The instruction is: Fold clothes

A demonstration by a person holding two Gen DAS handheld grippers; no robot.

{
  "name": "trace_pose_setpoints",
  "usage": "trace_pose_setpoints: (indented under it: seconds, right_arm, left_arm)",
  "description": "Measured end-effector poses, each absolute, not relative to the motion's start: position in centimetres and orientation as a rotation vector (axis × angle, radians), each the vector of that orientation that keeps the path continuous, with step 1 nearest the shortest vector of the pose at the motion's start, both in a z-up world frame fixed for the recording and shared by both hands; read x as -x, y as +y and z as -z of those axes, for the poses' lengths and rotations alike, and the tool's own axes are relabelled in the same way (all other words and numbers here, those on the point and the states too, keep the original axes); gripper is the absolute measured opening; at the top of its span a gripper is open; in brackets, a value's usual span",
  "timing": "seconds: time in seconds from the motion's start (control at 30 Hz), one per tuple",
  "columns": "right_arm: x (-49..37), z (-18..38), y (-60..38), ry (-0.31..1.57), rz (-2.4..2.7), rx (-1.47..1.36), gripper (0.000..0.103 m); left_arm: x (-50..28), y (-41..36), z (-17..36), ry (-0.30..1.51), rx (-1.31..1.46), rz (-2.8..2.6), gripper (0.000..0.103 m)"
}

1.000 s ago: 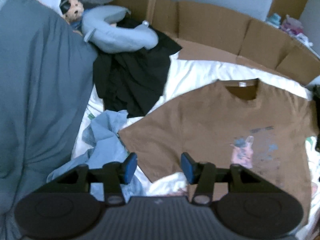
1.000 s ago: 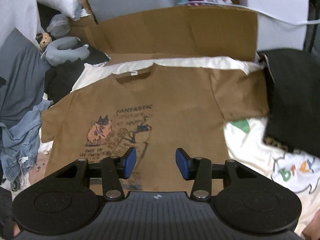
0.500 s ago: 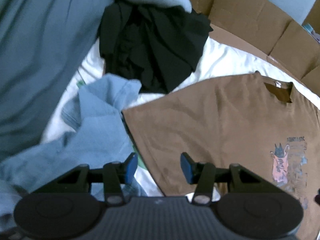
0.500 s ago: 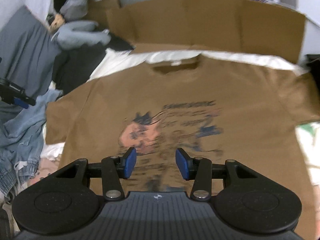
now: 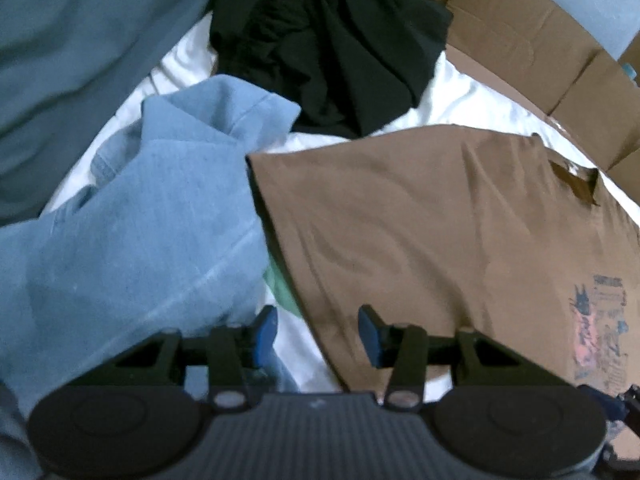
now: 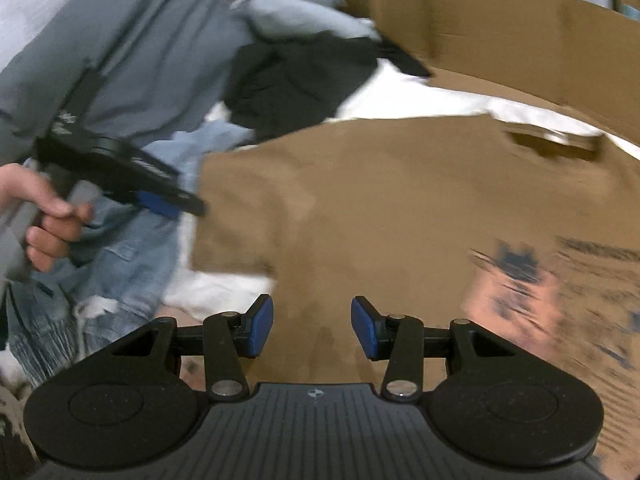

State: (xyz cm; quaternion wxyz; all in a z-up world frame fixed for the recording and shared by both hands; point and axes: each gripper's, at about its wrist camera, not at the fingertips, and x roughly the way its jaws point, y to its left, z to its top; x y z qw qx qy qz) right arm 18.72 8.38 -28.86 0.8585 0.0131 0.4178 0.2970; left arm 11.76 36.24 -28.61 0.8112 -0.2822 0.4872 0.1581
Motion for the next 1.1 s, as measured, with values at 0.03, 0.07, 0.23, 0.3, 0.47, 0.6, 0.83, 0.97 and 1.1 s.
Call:
trace_pose_setpoints:
  seconds: [0.03, 0.07, 0.23, 0.3, 0.47, 0.6, 0.83, 0.97, 1.1]
  right_arm:
    - [-19.0, 29.0, 9.5, 0.876, -0.640, -0.028, 0.051]
    - [-19.4, 29.2, 10.7, 0.880, -0.651, -0.027, 0.051]
    - [-20.4, 30.2, 15.4, 0.900, -0.706, -0.025, 0.051]
    - [-20.5, 30.5, 16.8, 0.899, -0.721, -0.009, 0.051]
    - [-20.7, 31.0, 19.0, 0.905, -0.727, -0.004, 0.051]
    - [-20.9, 31.6, 20.3, 0.925, -0.719, -0.002, 0.051]
    - [-20.4, 32.7, 22.6, 0.916, -0.714, 0.081, 0.051]
    - [-20.2, 33.2, 23.8, 0.912, -0.705, 0.141, 0.051]
    - [-19.9, 33.8, 25.0, 0.914, -0.704, 0.213, 0.047]
  left_arm:
    - [-11.9, 36.5, 28.9, 1.037, 0.606, -0.340, 0.047]
    - [-12.0, 36.9, 29.0, 1.025, 0.624, -0.349, 0.047]
    - [-12.7, 38.2, 29.3, 0.976, 0.663, -0.354, 0.045]
    - [-12.9, 38.4, 29.5, 0.966, 0.675, -0.359, 0.045]
    - [-12.9, 39.2, 30.2, 0.947, 0.687, -0.400, 0.032]
    - [-12.7, 40.0, 30.8, 0.926, 0.720, -0.411, 0.031]
    - [-13.4, 39.7, 31.4, 0.921, 0.759, -0.424, 0.036]
    - [-12.5, 39.4, 31.8, 0.891, 0.835, -0.428, 0.033]
    - [-12.0, 39.7, 32.3, 0.872, 0.881, -0.418, 0.029]
